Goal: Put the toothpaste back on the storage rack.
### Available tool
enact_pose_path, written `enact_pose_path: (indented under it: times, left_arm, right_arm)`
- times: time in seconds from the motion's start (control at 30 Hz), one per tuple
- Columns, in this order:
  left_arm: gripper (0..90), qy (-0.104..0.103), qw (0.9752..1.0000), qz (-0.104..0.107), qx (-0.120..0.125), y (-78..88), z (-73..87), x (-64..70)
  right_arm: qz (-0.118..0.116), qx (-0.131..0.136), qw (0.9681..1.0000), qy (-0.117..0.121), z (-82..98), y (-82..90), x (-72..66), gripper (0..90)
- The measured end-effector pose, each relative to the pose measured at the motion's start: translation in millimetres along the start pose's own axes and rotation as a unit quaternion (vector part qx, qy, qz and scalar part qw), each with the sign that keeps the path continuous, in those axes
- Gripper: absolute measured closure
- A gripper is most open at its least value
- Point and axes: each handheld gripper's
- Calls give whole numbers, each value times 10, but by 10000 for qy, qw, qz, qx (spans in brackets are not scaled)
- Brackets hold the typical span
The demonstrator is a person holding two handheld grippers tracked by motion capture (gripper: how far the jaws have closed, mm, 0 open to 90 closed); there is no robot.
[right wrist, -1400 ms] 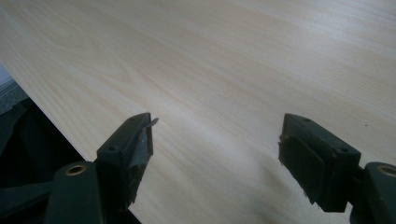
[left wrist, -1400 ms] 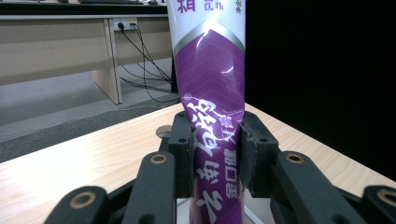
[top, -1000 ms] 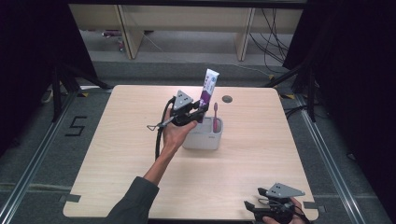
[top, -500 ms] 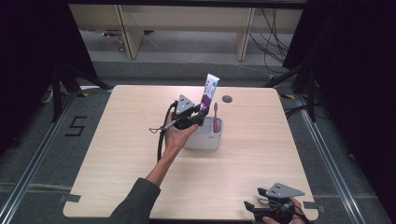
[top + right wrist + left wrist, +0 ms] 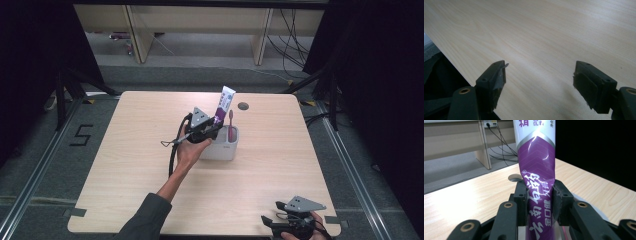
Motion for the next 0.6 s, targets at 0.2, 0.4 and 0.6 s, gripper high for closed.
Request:
enact_pose_path:
  times: [0.2, 0.4, 0.6]
  left_arm:
    - [683, -5, 10000, -24, -59, 2, 40, -3]
    - [679, 20, 10000, -44, -78, -4, 80, -11]
    - [672, -65, 9997, -87, -198, -3, 103, 8]
  right_arm:
    - [-16, -27, 10000, 1, -1, 0, 3, 267]
    - [-19, -28, 10000, 5, -1, -1, 1, 267]
    - [-17, -38, 10000, 4, 0, -4, 2, 267]
Point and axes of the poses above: each handheld gripper's, and its own axes: y roughly backward along the jaws, z roughly out of its underside, x roughly to its right, and after that the axes turned 13 degrees about -x, right-handed
